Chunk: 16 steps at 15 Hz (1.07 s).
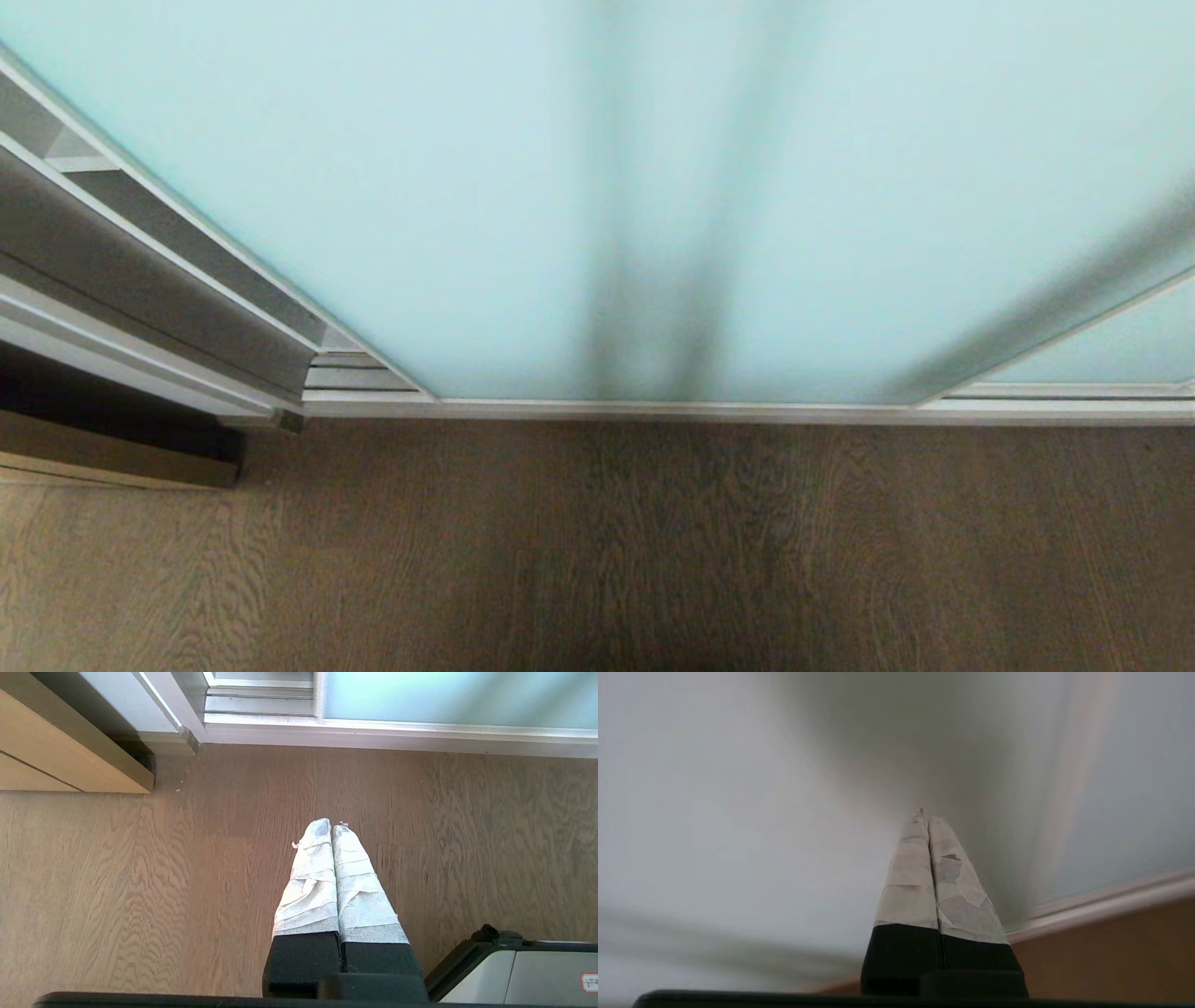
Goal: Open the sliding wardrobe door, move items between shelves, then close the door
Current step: Close the door
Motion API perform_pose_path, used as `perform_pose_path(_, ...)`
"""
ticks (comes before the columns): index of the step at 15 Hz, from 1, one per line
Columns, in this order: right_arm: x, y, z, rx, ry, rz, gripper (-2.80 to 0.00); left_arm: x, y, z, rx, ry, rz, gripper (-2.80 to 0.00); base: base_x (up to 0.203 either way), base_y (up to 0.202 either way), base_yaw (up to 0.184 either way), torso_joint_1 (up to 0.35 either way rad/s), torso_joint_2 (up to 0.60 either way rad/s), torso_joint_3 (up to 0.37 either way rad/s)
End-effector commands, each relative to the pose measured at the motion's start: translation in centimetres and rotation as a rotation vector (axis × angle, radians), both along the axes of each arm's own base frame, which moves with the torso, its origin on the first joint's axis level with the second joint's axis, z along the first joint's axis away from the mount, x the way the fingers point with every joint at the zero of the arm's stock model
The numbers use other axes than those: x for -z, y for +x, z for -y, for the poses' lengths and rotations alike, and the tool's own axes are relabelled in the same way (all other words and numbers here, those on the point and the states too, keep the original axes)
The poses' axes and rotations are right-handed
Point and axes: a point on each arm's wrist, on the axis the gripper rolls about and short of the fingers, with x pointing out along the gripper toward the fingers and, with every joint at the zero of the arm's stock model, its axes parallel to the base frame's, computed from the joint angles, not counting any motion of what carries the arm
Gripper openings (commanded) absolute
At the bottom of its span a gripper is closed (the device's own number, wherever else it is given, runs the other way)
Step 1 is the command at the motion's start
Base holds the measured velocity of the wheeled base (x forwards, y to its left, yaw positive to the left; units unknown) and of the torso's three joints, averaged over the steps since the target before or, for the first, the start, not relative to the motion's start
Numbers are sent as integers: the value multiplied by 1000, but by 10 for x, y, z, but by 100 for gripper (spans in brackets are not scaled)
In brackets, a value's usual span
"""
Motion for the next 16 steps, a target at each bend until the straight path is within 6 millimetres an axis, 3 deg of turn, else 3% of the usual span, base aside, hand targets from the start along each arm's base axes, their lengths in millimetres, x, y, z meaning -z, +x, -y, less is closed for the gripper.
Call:
perform_pose_path(1,0,22,11,146,15,-48,-280,0,0,0,-1,0,-2,-280,0,0,0,0,0,0)
perform_pose_path(7,-7,83,42,204,38,-145,-280,0,0,0,-1,0,-2,-280,0,0,0,0,0,0)
perform_pose_path(16,-19,124,53,-39,11,-142,-280,0,0,0,-1,0,-2,-280,0,0,0,0,0,0)
